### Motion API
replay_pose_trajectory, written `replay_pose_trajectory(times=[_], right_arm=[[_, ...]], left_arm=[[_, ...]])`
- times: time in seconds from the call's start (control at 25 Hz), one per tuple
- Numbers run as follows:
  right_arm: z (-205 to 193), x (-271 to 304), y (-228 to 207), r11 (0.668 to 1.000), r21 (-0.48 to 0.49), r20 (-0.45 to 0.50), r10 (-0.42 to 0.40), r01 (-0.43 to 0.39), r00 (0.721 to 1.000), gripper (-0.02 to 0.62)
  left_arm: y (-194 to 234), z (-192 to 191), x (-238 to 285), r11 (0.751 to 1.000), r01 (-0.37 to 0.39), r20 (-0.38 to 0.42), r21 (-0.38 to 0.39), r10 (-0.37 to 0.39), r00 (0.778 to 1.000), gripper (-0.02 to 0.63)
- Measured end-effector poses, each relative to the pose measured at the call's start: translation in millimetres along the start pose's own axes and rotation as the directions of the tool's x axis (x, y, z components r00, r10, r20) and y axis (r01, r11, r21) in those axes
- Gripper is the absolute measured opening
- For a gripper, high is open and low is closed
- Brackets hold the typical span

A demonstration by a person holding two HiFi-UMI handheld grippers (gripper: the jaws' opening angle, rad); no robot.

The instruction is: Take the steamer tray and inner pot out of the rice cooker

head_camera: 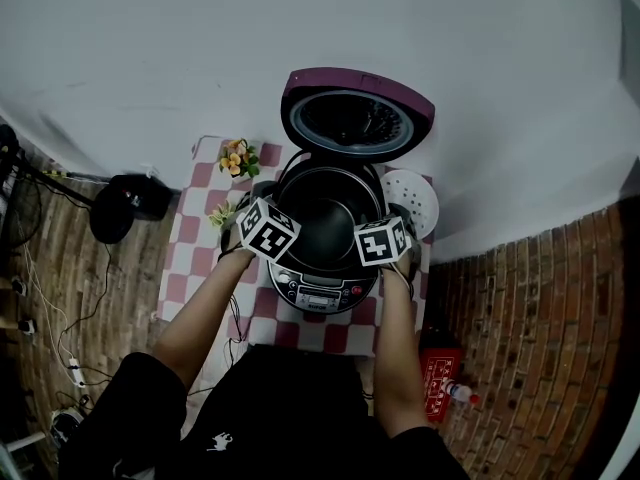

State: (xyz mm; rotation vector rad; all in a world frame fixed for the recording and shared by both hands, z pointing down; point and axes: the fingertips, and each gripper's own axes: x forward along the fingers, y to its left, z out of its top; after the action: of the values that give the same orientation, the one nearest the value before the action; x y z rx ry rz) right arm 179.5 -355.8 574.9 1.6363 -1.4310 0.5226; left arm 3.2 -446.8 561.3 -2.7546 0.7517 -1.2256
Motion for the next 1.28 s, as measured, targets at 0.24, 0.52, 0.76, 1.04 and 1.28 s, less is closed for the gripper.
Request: replay_pose_trajectory(times=[0.24, 0.52, 0.76, 1.04, 1.28], right_arm=[[0.0, 5.1, -5.2, 0.999, 0.007, -0.022, -0.032, 0.032, 0.999, 0.176], [14.8, -6.9, -3.6, 0.999, -0.018, 0.006, -0.038, 0.038, 0.999, 0.116], [19.9, -10.6, -2.6, 0.998, -0.040, 0.026, -0.043, 0.044, 0.999, 0.087], [31.7, -24.0, -7.8, 0.992, 0.119, 0.121, 0.023, -0.038, 0.992, 0.053], [44.1, -34.1, -11.5, 0.970, 0.216, 0.197, 0.070, -0.113, 0.978, 0.032]], left_arm=[[2.7, -5.2, 4.2, 1.000, -0.023, -0.024, 0.018, 0.024, 0.999, 0.183], [1.2, -9.6, 1.6, 1.000, -0.007, -0.020, -0.003, 0.007, 1.000, 0.176], [4.7, -11.8, -0.7, 0.998, 0.013, 0.005, -0.055, -0.012, 1.000, 0.179], [5.1, -10.3, -0.3, 0.967, 0.117, 0.039, -0.227, -0.111, 0.993, 0.172], [6.3, -6.3, -7.2, 0.900, 0.213, 0.091, -0.381, -0.193, 0.977, 0.152]])
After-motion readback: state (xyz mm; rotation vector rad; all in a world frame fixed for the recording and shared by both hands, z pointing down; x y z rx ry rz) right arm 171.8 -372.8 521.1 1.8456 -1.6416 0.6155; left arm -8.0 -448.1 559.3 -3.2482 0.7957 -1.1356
